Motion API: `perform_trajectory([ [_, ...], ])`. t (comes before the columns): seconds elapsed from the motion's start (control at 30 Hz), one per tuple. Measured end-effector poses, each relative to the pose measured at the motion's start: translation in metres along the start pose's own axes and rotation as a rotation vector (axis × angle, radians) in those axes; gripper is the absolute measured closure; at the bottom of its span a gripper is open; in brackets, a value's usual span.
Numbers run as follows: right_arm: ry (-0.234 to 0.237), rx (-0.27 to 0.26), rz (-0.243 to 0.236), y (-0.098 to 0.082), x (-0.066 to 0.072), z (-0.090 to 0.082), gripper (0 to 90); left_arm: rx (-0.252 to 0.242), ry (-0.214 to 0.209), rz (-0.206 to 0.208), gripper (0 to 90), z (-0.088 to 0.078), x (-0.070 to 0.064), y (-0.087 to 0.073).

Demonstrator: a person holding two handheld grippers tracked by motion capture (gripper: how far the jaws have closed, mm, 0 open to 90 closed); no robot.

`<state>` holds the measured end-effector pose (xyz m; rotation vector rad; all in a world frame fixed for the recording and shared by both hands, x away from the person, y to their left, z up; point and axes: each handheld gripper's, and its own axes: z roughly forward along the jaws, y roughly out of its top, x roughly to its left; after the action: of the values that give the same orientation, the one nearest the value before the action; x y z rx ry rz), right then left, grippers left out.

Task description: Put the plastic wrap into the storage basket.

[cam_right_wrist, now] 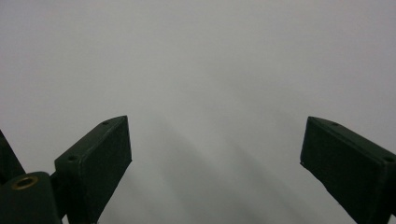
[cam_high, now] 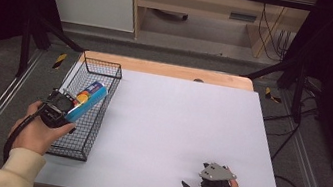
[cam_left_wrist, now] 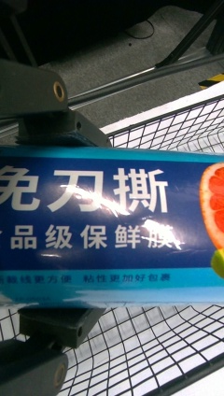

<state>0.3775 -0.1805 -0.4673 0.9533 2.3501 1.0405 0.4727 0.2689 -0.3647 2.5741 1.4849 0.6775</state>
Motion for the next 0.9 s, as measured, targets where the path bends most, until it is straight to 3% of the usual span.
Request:
perform_trajectory([
  [0.33,0.003,0.003,0.000,0.000,0.000,0.000,9.1,0.006,-0.012,-0.015,31.9,0.004,0.001,0.001],
  [0.5,0.002,0.003,-0.001,0.000,0.000,0.000,9.1,0.014,-0.044,-0.041,31.9,0.009,0.004,-0.001],
  [0.9,0.009,0.013,-0.005,0.000,0.001,0.001,9.0,0.109,-0.067,-0.039,31.9,0.019,0.004,0.007],
])
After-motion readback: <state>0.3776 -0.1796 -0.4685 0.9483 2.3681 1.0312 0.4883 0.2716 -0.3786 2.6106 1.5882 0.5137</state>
